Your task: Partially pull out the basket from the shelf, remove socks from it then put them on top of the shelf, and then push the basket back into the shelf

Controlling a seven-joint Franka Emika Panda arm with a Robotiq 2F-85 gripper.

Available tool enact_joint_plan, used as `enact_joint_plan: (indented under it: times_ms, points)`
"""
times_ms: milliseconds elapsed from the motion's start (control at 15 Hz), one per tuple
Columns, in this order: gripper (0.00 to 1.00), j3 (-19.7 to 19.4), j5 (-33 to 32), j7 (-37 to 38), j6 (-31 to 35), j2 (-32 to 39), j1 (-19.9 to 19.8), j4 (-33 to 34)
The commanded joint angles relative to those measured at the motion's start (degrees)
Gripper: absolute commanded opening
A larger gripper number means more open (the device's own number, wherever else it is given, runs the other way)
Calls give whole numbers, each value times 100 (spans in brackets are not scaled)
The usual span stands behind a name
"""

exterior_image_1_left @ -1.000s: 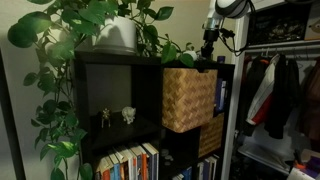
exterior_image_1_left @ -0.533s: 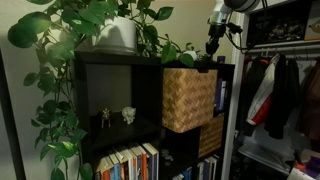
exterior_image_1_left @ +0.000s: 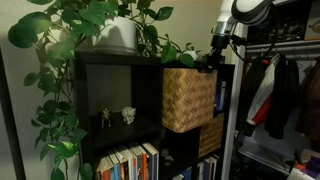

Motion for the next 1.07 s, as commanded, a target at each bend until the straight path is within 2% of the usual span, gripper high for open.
enact_joint_plan:
  times_ms: [0, 400, 1000]
  points:
    - [3, 51, 78, 299, 802, -33, 30, -560]
    - [4, 86, -45, 589, 1857, 415, -98, -765]
    - [5, 83, -105, 853, 2807, 1196, -242, -302]
